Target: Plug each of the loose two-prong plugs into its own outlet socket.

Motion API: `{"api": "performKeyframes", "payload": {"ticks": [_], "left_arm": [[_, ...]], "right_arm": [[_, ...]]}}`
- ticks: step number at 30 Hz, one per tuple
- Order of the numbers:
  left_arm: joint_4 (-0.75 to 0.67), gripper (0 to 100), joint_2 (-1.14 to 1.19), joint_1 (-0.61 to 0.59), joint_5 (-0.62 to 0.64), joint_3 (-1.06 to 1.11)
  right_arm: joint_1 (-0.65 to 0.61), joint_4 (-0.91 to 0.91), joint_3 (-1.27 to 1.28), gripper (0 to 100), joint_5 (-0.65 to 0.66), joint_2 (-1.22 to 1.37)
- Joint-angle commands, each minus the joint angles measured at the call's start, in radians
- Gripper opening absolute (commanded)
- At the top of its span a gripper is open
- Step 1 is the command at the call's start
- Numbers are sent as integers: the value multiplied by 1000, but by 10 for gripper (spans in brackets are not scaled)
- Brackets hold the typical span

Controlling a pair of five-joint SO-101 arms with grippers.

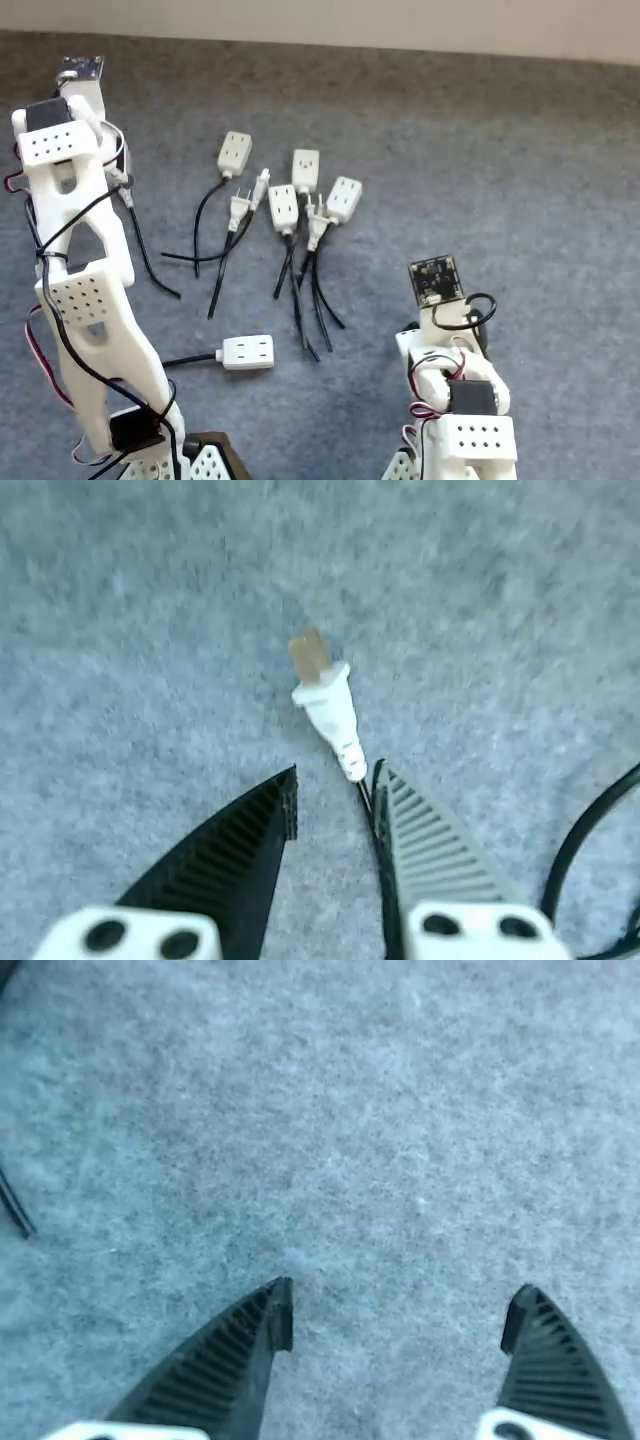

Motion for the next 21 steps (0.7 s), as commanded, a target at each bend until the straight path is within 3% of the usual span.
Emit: {"api": "performKeyframes", "payload": {"ticks": [1, 4, 15, 21], "left_arm": [[11, 151, -18, -7, 3, 12], [0, 151, -16, 1, 3, 71], [-269, 151, -16, 15, 3, 265], [-287, 125, -19, 24, 3, 277]], "right_arm": [[-5, -18, 68, 332, 12, -13], [-5, -18, 68, 332, 12, -13], [-5, -18, 68, 332, 12, -13], [-5, -16, 68, 332, 12, -13]]}}
